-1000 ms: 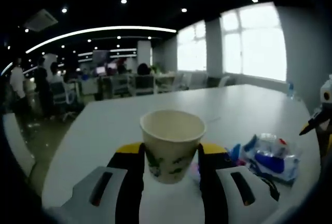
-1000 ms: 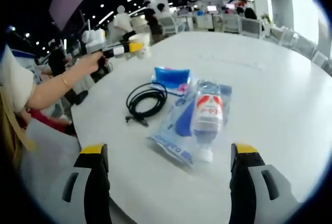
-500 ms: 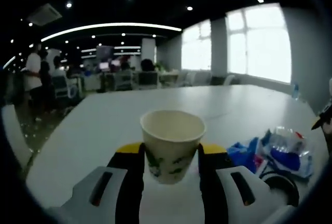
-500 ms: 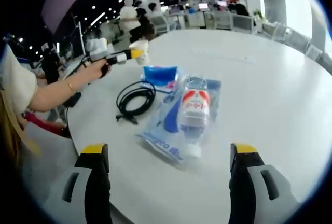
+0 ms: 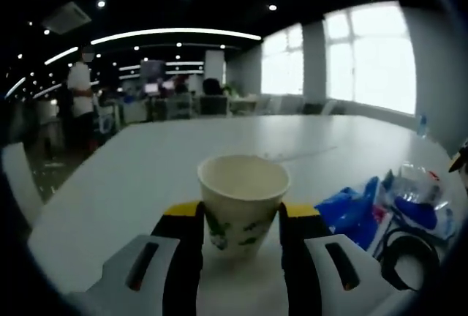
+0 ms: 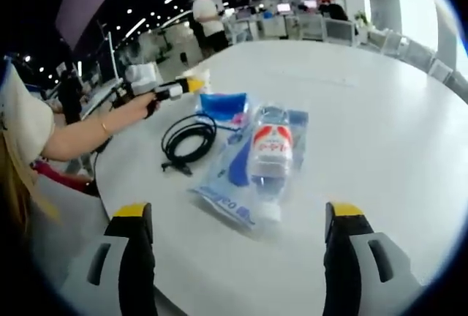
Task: Arrange the tabletop items into an orderly group along one side of the table until the central work area is clear of visible clutter.
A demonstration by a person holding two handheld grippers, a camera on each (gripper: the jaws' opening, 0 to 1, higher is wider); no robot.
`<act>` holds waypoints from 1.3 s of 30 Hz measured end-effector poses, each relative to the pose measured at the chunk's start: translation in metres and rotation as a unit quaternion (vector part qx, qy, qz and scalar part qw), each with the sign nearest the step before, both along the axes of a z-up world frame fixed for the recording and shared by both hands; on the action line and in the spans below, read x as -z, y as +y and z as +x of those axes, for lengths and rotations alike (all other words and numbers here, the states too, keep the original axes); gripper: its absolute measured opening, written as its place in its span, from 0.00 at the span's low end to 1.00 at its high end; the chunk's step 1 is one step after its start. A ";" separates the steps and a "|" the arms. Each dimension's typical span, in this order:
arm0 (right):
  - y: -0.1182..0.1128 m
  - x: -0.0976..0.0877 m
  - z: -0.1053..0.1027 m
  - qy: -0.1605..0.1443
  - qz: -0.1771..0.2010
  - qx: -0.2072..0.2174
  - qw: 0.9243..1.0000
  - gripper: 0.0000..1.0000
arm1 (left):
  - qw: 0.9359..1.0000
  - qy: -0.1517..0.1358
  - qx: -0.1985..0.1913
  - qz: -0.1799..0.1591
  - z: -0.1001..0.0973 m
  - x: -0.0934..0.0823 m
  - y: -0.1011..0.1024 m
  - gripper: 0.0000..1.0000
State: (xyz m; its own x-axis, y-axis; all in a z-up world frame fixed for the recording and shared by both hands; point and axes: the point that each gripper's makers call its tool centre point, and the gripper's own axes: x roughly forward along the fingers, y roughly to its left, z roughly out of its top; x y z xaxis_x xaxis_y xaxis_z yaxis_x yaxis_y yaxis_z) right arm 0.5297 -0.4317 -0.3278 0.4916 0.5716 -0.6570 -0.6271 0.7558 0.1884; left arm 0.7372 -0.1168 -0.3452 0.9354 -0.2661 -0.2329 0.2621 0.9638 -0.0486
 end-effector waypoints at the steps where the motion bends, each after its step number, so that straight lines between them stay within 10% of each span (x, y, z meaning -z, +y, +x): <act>1: 0.000 -0.001 0.001 -0.001 0.005 0.003 1.000 0.98 | 1.000 -0.006 -0.003 -0.004 0.001 -0.001 0.001 0.38; 12: 0.002 -0.005 0.004 -0.007 0.010 0.006 1.000 0.97 | 1.000 0.017 -0.010 0.009 0.000 0.016 0.002 0.37; 20: 0.000 -0.009 0.006 -0.015 0.012 0.013 1.000 0.97 | 0.998 0.040 -0.037 0.007 -0.008 0.021 0.011 0.58; 28: 0.003 -0.019 0.011 -0.031 0.032 0.018 0.999 0.97 | 0.998 0.028 -0.042 -0.038 -0.022 -0.005 0.014 0.74; 39: 0.005 -0.026 0.015 -0.035 0.050 0.013 0.998 0.97 | 1.000 0.013 -0.014 -0.002 -0.041 -0.037 0.009 0.95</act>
